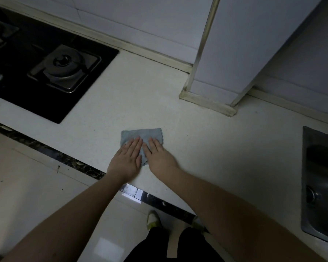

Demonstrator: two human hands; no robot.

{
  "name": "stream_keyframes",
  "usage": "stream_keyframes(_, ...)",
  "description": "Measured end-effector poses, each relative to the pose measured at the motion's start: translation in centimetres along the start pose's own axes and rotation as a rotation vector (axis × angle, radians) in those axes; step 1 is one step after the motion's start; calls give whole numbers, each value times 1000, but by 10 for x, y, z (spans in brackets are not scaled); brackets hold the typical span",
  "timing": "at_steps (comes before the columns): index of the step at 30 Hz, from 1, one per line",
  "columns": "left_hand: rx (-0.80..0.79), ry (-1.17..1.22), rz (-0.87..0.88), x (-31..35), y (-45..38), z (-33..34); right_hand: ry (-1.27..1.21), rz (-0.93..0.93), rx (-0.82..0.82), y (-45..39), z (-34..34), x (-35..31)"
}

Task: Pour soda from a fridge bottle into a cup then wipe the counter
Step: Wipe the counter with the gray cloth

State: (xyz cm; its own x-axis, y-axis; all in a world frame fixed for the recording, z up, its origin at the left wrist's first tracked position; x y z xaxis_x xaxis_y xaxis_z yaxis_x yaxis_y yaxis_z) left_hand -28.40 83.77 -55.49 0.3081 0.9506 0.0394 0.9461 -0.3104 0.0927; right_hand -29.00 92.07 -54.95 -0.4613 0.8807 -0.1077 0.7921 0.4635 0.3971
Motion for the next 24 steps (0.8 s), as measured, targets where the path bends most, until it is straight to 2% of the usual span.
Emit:
stream_keyframes(5,-34,-15,28,8,-20,1,0,-4,35,3,-7,19)
stream_keyframes(10,-98,-39,91,37,-57,4,-44,42,41,9,-9,64)
stream_keyframes(15,-71,-45,146,96,-85,-2,-123,89,59,27,1,125)
stream_keyframes(20,-109,-30,221,169,-107,-1,-172,139,108,68,11,191)
stream_keyframes(24,-118,-52,303,230,-115,-1,-261,132,277,112,8,233)
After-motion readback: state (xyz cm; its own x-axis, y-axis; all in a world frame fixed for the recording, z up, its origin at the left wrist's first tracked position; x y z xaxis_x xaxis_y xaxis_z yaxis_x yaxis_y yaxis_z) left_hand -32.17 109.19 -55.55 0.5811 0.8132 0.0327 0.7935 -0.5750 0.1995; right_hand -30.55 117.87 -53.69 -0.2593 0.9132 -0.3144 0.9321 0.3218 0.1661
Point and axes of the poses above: each hand's wrist, its own y-axis away from the middle knuckle, its own z-axis out of the palm, x = y × z, the point moved 10 cm from there along -y, towards the middle knuckle, and after that the axes turned 7 degrees about -y, right-handed, at the moved point
